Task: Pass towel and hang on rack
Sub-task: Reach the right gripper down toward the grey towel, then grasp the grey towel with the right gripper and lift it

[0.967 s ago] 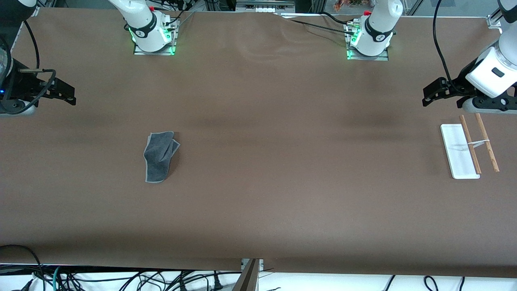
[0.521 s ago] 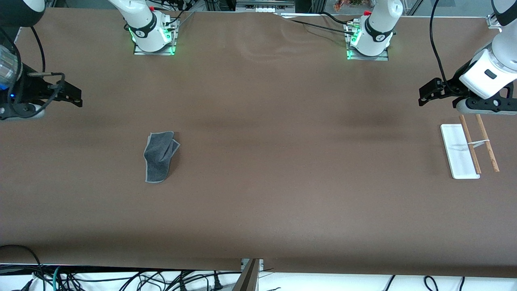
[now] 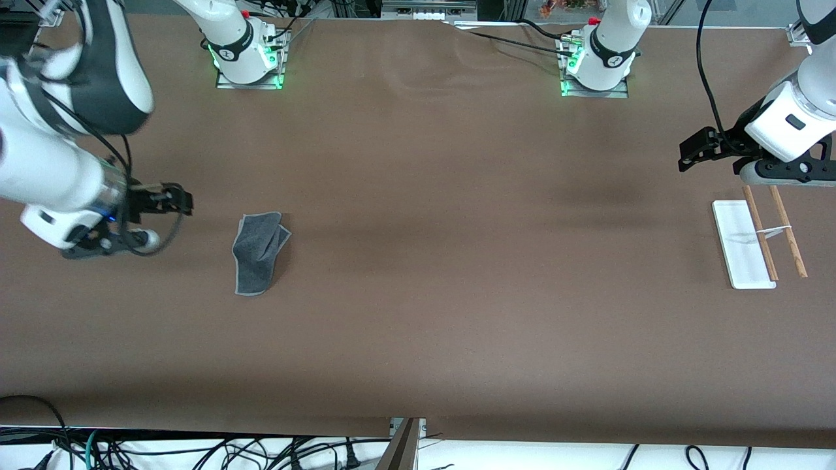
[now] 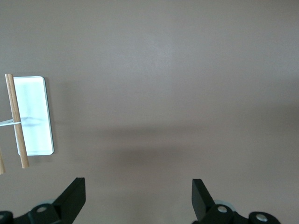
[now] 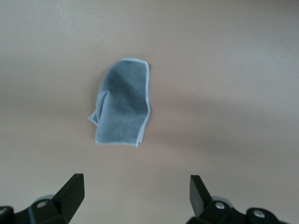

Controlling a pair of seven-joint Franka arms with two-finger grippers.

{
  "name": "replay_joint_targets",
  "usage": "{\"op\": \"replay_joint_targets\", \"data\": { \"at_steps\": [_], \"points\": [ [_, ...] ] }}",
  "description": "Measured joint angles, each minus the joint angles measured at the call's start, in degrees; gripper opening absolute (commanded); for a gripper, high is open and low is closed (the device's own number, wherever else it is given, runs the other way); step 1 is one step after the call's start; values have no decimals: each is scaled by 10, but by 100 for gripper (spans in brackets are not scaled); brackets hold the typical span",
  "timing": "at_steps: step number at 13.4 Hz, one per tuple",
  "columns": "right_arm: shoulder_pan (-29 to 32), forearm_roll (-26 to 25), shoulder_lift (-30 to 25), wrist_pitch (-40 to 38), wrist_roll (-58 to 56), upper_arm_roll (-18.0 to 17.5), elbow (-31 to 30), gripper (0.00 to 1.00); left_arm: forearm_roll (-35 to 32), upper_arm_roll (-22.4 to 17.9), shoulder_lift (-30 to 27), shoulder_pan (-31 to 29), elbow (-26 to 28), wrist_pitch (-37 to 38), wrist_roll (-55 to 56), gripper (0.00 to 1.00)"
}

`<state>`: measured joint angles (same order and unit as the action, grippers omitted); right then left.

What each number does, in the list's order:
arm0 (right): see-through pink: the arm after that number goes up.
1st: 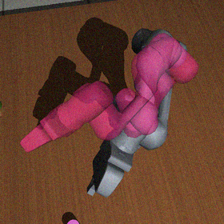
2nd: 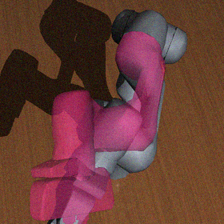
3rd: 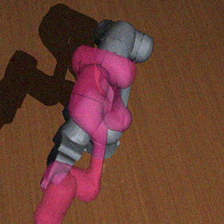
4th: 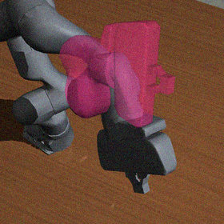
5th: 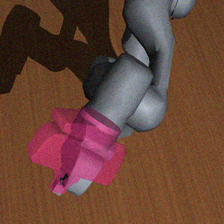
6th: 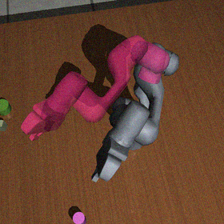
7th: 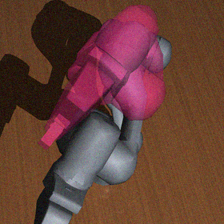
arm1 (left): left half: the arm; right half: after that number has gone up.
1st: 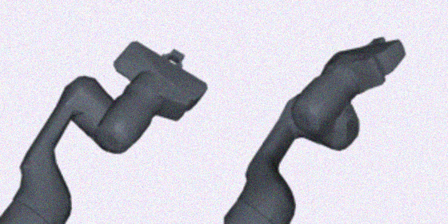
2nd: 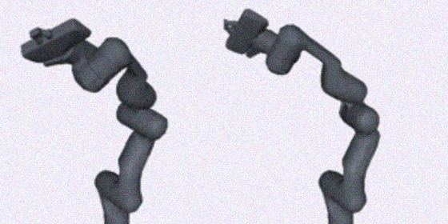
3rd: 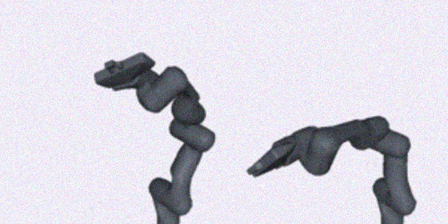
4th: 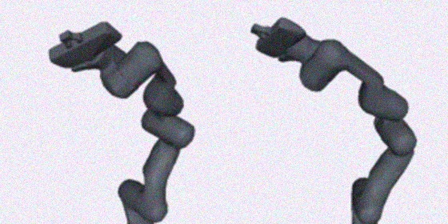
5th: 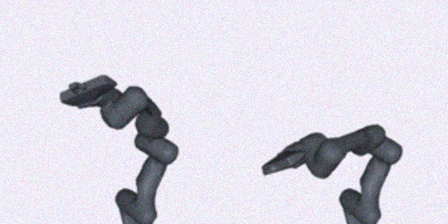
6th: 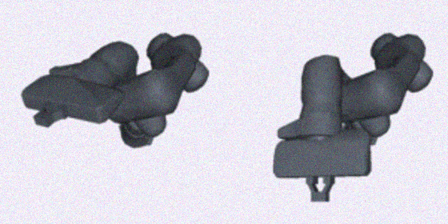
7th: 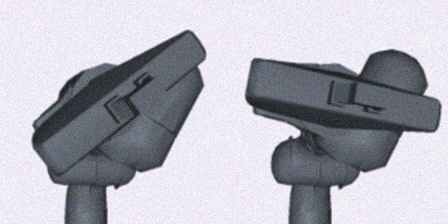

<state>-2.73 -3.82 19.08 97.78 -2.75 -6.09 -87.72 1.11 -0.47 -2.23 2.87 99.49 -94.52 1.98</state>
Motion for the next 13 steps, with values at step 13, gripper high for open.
{"op": "replay_joint_targets", "data": {
  "at_steps": [13],
  "points": [
    [-33,0,171,139,6,0,0,100,0,0,2,0,0,15,0,100]
  ]
}}
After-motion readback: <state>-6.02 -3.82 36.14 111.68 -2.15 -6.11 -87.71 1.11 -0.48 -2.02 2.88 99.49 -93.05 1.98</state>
